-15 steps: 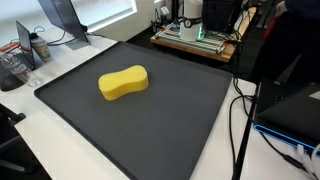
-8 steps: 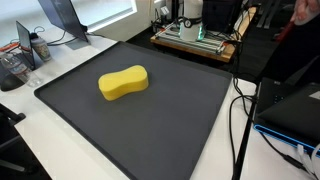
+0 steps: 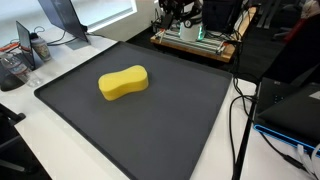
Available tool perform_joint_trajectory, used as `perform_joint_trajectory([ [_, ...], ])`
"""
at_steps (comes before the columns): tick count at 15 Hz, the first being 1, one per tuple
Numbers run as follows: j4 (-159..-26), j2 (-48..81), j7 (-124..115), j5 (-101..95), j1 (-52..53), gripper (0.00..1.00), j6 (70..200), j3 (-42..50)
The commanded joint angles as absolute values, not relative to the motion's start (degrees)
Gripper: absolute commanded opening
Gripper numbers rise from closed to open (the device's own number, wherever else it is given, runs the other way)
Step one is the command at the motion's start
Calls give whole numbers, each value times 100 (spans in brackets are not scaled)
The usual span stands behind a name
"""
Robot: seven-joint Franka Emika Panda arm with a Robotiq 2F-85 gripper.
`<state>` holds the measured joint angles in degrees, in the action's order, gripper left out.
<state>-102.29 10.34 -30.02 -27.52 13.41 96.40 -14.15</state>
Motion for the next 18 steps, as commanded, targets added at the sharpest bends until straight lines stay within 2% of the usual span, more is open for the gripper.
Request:
perform_joint_trajectory([
  [1, -10202, 1033, -2987, -2726, 1477, 12, 9623, -1259],
  [6, -10200, 939, -2976, -2730, 1455, 12, 9620, -1230],
  [7, -10200, 939, -2976, -2730, 1455, 3, 9620, -1230],
  [13, -9450, 1909, -3212, -2757, 1605, 3, 9775, -1118],
  [18, -8205, 3053, -3568, -2646, 1871, 3, 9565, -776],
])
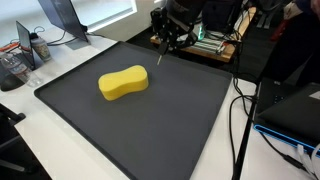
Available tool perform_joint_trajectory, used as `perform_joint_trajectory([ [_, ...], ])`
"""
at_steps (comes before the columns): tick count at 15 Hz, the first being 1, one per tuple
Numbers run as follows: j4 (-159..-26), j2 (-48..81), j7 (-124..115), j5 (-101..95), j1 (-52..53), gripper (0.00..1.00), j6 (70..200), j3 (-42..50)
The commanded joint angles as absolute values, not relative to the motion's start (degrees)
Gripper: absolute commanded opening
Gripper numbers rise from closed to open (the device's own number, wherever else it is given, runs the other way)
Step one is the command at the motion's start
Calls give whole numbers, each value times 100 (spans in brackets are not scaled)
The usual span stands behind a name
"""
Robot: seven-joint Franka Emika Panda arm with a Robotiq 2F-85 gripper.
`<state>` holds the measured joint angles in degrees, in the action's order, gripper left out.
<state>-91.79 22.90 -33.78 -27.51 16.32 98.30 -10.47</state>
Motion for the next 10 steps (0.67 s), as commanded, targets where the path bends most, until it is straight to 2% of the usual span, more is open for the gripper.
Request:
perform_joint_trajectory([
  [1, -7946, 3258, -3591, -2633, 1927, 3, 9514, -691],
  [10, -5455, 4739, -2854, -2156, 1751, 3, 8533, 10],
])
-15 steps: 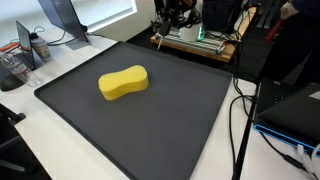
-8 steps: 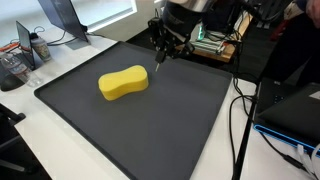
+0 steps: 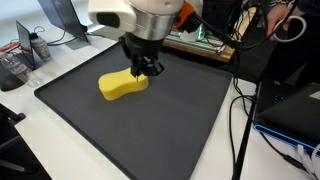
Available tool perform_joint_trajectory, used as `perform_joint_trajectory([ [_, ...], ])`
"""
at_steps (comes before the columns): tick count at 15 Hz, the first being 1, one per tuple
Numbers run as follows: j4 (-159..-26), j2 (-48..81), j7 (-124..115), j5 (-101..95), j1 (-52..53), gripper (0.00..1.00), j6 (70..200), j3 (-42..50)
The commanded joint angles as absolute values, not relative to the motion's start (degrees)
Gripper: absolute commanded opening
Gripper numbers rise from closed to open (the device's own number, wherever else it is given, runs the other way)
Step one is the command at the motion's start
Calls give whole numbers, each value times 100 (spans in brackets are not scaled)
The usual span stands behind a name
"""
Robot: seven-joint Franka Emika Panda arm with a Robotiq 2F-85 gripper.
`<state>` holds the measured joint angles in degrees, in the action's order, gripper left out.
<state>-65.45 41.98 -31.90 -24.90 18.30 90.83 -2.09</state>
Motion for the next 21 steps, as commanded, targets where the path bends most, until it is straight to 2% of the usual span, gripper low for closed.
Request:
perform_joint_trajectory([
  [1, -5189, 4847, -2735, -2026, 1652, 3, 8427, 62],
  [10, -3367, 5508, -1562, -1208, 794, 3, 7955, 22],
  [11, -3951, 5254, -1773, -1446, 948, 12, 8192, 159],
  [16, -3688, 5359, -1654, -1352, 831, 12, 8136, 74],
  [17, -3687, 5364, -1654, -1352, 835, 3, 8132, 67],
  [21, -3365, 5579, -1607, -1079, 479, 3, 7976, -7],
])
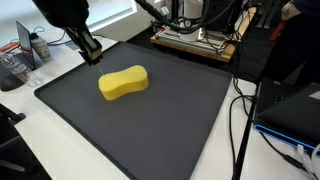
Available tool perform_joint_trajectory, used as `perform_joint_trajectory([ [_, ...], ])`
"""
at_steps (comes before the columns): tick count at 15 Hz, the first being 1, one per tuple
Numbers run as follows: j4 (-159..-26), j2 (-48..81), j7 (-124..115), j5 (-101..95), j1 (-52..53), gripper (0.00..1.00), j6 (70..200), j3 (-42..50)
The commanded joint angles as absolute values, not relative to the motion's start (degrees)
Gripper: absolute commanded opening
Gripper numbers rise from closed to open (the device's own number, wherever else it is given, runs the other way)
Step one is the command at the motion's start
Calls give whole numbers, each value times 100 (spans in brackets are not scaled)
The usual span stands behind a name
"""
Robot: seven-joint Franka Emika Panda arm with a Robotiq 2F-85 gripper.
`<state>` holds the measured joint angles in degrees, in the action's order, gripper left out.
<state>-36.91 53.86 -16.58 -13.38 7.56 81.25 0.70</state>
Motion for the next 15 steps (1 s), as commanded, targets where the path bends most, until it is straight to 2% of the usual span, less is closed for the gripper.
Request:
perform_joint_trajectory([
  [1, -3313, 5643, -1581, -1014, 380, 3, 7864, -14],
  [15, -2825, 6211, -1110, 149, -1054, 3, 7932, -441],
])
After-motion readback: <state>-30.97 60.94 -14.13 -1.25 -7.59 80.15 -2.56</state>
